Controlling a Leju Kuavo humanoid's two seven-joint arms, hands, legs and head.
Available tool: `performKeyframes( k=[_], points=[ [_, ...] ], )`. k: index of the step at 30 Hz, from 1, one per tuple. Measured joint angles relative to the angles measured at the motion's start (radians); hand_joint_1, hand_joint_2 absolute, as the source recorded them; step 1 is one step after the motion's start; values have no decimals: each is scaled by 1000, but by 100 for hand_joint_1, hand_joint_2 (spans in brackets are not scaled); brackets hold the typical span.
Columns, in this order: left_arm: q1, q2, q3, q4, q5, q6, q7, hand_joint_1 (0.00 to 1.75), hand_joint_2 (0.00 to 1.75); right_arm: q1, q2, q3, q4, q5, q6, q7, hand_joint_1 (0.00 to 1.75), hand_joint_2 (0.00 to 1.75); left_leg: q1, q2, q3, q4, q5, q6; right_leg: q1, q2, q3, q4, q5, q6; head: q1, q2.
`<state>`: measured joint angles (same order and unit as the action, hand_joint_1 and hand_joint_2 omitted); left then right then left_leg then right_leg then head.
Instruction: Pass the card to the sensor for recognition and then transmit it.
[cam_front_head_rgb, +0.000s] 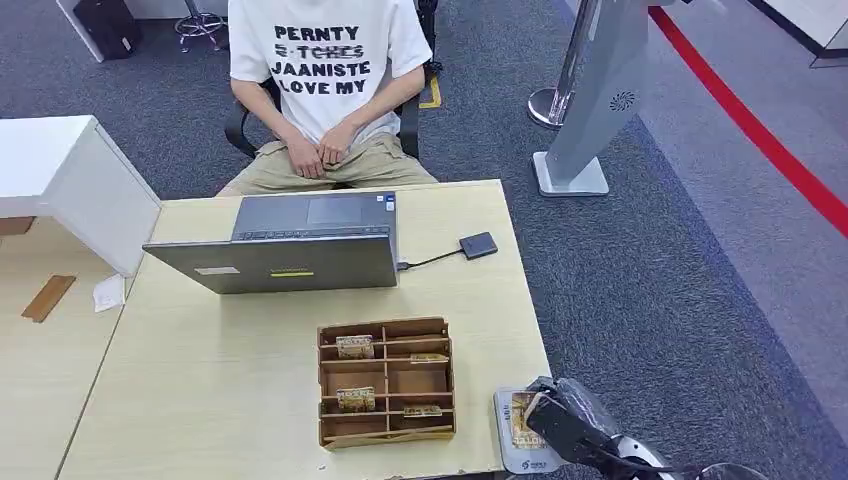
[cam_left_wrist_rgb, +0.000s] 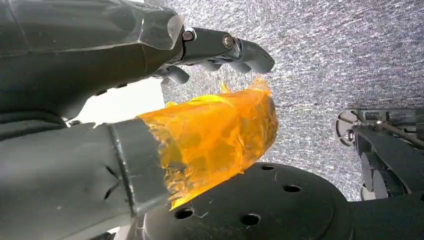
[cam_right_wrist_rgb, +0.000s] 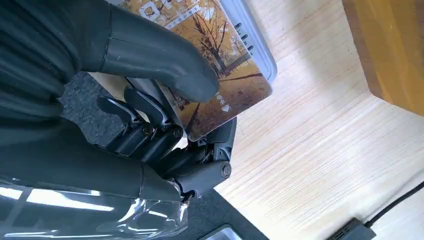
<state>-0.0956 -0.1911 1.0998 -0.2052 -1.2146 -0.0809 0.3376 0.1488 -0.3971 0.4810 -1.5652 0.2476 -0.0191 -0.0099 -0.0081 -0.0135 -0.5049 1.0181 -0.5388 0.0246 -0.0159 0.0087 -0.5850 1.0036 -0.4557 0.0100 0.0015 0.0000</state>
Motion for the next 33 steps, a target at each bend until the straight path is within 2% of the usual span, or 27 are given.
performKeyframes(
  k=[33],
  points=[
    [0,0,0,0,0,0,0,0,0,3,-1,4,-6,0,-3,0,175,175,0,0,0,0,0,0,0,0,0,0,0,0,0,0]
  ],
)
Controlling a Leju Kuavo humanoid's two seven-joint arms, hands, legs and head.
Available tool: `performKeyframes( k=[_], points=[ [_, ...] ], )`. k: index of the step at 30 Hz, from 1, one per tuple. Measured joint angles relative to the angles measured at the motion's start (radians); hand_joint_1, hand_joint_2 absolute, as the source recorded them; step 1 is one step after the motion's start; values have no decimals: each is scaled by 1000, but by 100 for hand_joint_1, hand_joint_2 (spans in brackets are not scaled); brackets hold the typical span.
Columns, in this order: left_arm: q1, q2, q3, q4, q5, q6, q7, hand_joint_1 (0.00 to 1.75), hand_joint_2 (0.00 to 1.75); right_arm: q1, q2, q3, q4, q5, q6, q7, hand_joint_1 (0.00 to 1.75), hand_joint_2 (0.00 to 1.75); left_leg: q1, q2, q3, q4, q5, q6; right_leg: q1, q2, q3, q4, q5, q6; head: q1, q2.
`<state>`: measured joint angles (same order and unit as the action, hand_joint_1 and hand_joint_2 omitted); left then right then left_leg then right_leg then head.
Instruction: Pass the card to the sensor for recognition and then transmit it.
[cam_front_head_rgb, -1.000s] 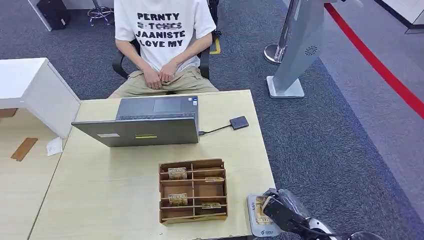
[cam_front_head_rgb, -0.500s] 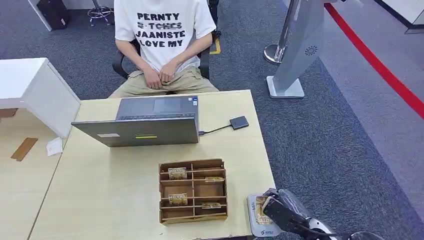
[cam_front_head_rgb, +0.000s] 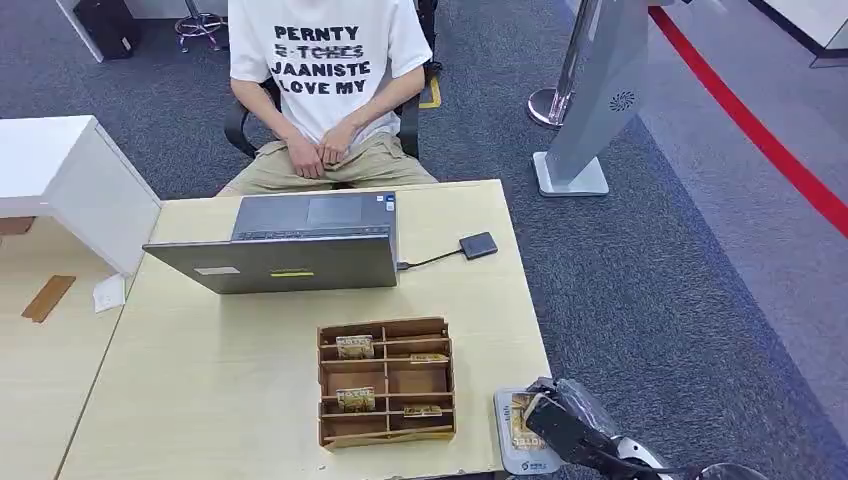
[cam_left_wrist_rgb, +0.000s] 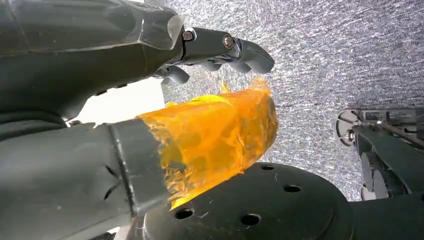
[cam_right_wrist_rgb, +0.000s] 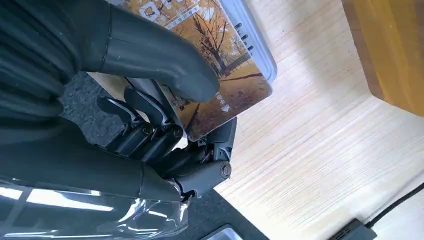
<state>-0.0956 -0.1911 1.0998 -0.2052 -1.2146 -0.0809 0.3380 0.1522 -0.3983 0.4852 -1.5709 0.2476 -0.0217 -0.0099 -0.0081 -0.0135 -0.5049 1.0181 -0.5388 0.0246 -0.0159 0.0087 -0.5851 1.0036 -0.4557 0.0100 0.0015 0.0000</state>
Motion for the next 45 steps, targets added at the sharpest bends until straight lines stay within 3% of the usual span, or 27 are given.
performKeyframes(
  k=[14,23,34,41,45],
  points=[
    [0,0,0,0,6,0,0,0,0,16,13,-8,-23,6,-71,-38,175,175,0,0,0,0,0,0,0,0,0,0,0,0,0,0],
    [0,-2,0,0,12,0,-6,0,0,46,113,-89,-95,-25,-129,-161,175,175,0,0,0,0,0,0,0,0,0,0,0,0,0,0],
    [0,-4,0,0,8,0,-14,0,0,76,233,-195,-210,-103,-135,-301,175,175,0,0,0,0,0,0,0,0,0,0,0,0,0,0],
    [0,-4,0,0,0,0,-17,0,0,82,280,-224,-266,-185,-90,-380,175,175,0,0,0,0,0,0,0,0,0,0,0,0,0,0],
    [0,-5,-1,0,-9,0,-22,0,0,77,295,-225,-291,-197,-69,-389,175,175,0,0,0,0,0,0,0,0,0,0,0,0,0,0]
  ],
)
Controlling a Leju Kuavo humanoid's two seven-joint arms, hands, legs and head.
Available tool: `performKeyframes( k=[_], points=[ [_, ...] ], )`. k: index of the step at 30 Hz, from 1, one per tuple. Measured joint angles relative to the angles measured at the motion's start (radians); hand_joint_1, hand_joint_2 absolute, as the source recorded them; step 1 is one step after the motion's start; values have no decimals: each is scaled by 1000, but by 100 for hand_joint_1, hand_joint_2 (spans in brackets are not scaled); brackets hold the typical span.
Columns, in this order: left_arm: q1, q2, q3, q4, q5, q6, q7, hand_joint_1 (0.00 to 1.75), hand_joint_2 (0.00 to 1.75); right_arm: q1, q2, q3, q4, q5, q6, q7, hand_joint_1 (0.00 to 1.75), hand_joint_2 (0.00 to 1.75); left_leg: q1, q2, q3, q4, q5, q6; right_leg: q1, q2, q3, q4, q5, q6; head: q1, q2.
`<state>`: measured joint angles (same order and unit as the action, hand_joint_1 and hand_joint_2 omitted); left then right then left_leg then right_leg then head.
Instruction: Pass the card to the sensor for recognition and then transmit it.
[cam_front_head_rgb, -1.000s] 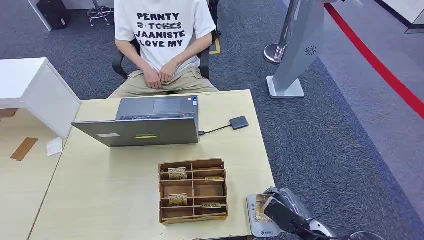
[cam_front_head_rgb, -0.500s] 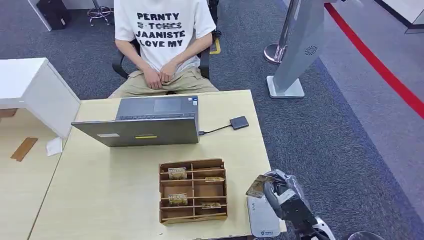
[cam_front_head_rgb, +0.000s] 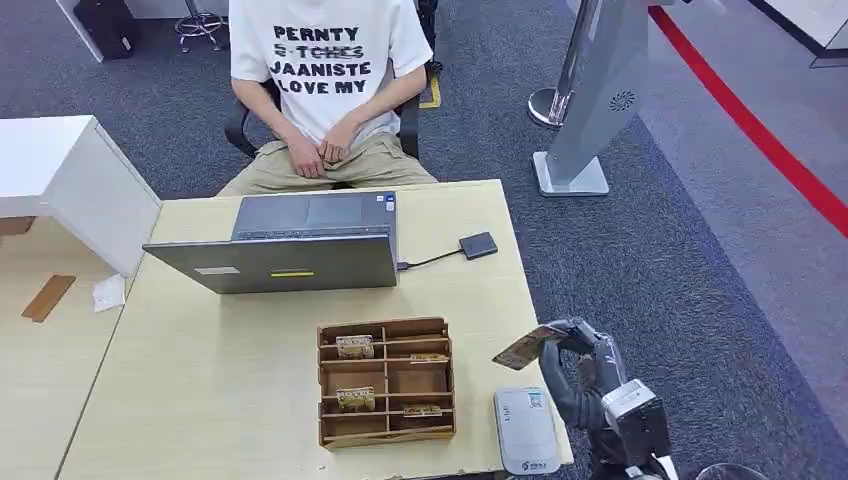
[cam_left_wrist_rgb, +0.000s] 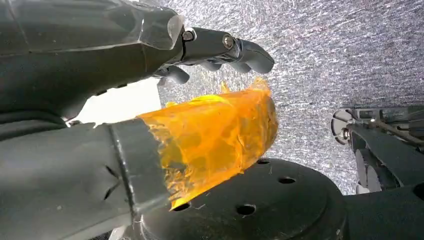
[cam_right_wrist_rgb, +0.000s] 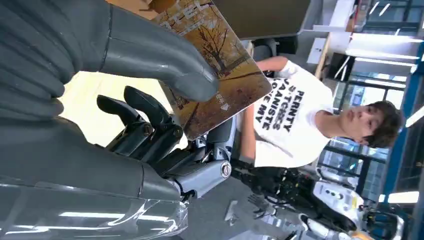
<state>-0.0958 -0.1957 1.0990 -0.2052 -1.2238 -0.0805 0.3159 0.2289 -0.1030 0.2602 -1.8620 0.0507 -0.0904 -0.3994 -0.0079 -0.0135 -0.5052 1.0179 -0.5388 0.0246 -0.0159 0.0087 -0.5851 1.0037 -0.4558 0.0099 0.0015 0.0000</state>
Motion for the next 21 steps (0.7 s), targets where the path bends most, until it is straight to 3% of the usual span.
performKeyframes(
  k=[11,21],
  points=[
    [-2,-1,-12,0,-36,-1,-4,0,0,-122,14,41,1,89,18,10,175,175,0,0,0,0,0,0,0,0,0,0,0,0,0,0],
    [-15,-1,-55,0,-86,-12,-3,0,0,-365,19,126,69,247,-50,95,175,175,0,0,0,0,1,0,0,0,0,1,1,0,0,0]
  ],
)
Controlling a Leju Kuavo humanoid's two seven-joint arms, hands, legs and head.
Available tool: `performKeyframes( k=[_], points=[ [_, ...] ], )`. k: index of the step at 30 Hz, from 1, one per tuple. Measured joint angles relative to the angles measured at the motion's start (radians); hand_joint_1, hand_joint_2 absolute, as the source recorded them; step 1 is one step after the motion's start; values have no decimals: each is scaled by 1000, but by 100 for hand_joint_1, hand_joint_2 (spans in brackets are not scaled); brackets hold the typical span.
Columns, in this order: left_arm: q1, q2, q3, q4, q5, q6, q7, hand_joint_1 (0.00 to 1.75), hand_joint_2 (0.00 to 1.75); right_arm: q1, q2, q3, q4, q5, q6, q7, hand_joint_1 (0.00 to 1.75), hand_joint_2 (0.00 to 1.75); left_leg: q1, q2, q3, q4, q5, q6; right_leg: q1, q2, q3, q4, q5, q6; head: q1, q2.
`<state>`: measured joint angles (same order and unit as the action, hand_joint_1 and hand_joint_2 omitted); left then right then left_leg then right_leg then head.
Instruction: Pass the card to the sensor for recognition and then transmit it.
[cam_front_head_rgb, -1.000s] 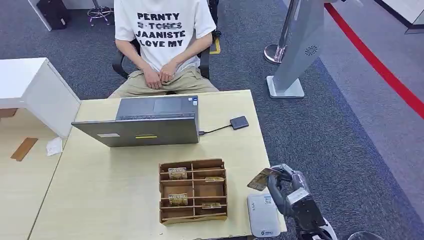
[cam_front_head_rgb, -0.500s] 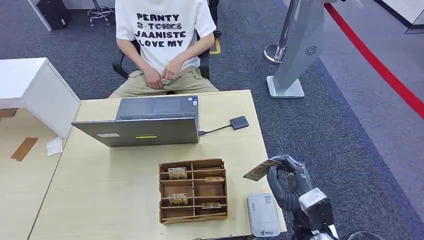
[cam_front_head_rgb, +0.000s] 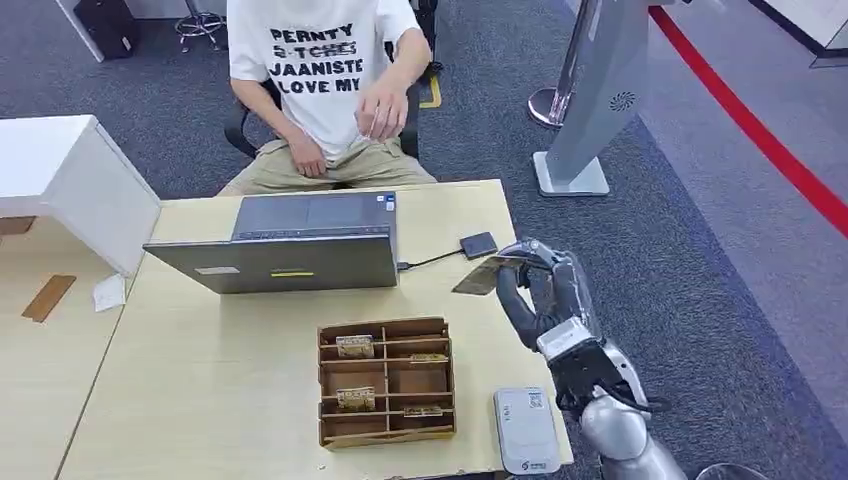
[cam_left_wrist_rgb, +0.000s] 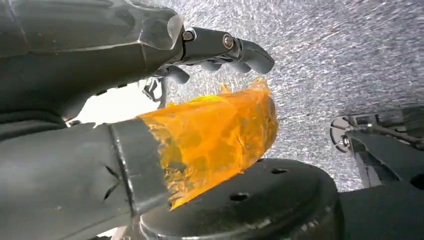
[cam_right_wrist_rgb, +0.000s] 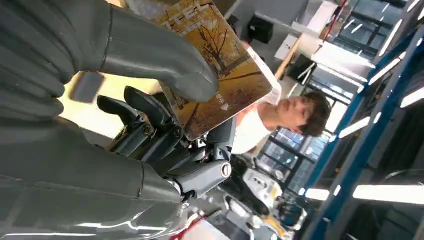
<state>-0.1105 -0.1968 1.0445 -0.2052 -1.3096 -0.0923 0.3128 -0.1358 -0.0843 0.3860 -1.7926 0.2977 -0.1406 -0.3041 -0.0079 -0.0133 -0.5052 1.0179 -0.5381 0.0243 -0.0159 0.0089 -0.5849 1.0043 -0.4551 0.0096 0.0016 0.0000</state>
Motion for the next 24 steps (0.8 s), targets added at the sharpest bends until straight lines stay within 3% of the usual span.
performKeyframes(
  k=[11,24],
  points=[
    [-21,-5,-48,0,-47,-19,18,0,0,-274,69,30,215,243,-136,162,175,175,0,0,0,0,0,0,0,0,0,1,0,0,0,0],
    [-33,-5,-75,0,-65,-37,24,0,0,-448,139,63,472,496,-168,253,175,175,0,0,0,0,0,0,0,0,0,1,0,0,0,0]
  ],
)
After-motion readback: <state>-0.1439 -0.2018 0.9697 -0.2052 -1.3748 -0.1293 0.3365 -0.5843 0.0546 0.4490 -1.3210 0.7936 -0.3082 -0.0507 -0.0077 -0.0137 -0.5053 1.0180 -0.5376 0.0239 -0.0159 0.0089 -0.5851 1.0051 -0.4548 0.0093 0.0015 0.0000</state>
